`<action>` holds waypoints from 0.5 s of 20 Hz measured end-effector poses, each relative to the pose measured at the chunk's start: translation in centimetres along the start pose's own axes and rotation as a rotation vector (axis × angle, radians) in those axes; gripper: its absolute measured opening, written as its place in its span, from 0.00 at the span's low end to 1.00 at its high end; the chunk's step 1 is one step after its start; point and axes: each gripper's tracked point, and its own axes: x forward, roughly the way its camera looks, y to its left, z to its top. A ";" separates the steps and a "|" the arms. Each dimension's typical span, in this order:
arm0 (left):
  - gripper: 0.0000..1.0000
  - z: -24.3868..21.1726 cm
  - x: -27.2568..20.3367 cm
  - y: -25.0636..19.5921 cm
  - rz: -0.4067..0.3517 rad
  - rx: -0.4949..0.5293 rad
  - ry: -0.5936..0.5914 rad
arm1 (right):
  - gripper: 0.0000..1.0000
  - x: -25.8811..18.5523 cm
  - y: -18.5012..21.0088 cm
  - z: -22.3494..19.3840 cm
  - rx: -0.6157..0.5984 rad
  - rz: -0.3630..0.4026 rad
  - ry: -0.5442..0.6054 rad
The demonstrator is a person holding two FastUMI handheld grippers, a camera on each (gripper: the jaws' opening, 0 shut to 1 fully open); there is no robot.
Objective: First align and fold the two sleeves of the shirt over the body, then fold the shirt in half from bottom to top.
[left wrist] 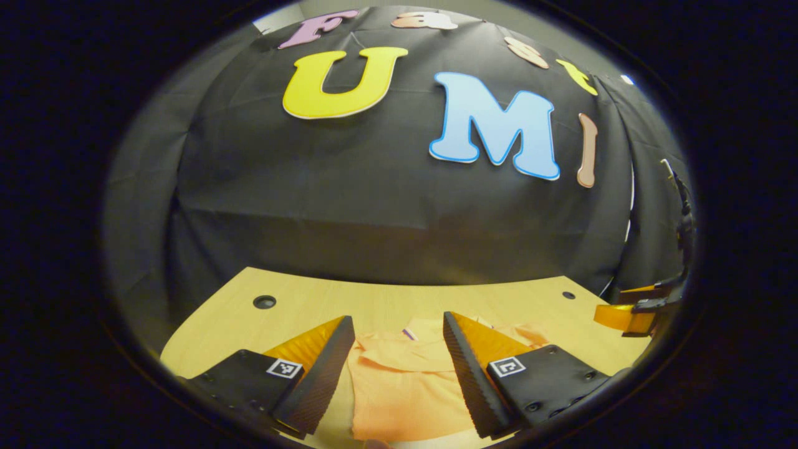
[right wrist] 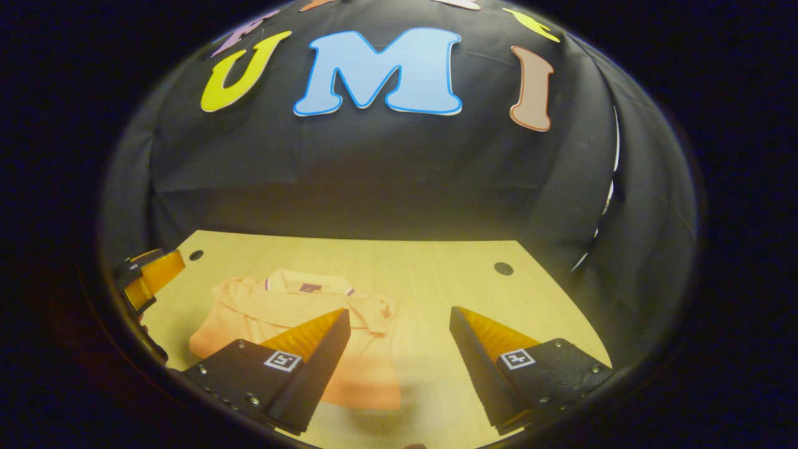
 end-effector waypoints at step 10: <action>0.93 4.5 -7.3 -4.8 -0.020 0.033 -0.149 | 0.99 -8.6 -0.8 3.4 -0.015 0.044 -0.167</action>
